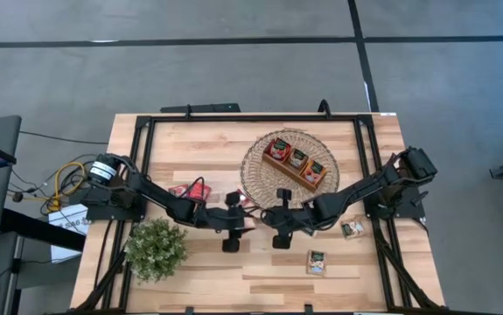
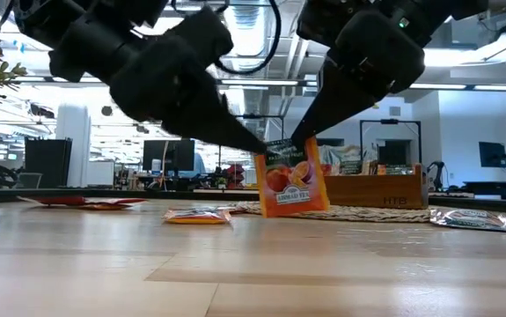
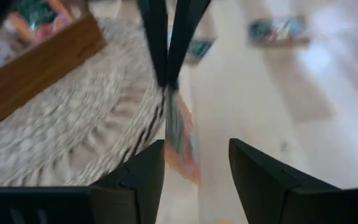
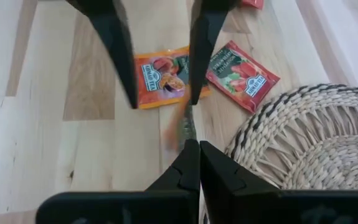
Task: Pick & Place Tea
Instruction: Put the orange tea bag into the right section of the wooden organizer
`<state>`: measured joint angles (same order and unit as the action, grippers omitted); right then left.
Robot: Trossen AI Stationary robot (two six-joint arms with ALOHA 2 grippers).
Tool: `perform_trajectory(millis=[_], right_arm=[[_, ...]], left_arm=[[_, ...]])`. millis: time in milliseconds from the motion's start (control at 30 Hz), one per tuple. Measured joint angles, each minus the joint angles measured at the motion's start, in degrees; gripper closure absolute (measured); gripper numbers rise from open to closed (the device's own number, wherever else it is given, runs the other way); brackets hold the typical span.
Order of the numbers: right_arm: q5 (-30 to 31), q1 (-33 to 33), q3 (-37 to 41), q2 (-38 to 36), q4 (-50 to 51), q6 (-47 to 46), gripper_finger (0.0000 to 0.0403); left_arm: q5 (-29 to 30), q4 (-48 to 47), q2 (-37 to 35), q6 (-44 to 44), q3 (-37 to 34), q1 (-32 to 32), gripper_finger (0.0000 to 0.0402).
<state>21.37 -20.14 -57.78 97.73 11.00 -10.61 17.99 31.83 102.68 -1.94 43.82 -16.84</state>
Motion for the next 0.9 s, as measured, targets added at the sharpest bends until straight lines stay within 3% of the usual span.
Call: perform_trajectory(millis=[233,500,567,667,900], right_arm=[[-0.14,0.0,0.0,0.02,-0.56,0.02,0.0403],[-0.24,0.0,0.0,0.02,-0.78,0.02,0.0402],[-0.39,0.0,0.0,0.04,-0.77,-0.24,0.0396],[-0.61,0.34,0.0,0.04,-0.78,-1.49,0.0364],[-2.35,0.46,0.0,0.04,-0.87,0.4,0.0241]], left_arm=[[1.02,5.88,4.1,-0.15,0.09,0.09,0.0263],[1.99,6.05,4.3,1.0,0.08,0.07,0.0383],[2.07,5.76,4.3,1.58,0.08,0.09,0.0395],[2.1,5.65,4.3,1.71,0.08,0.07,0.0399],[2.06,5.63,4.3,1.74,0.08,0.07,0.0401]])
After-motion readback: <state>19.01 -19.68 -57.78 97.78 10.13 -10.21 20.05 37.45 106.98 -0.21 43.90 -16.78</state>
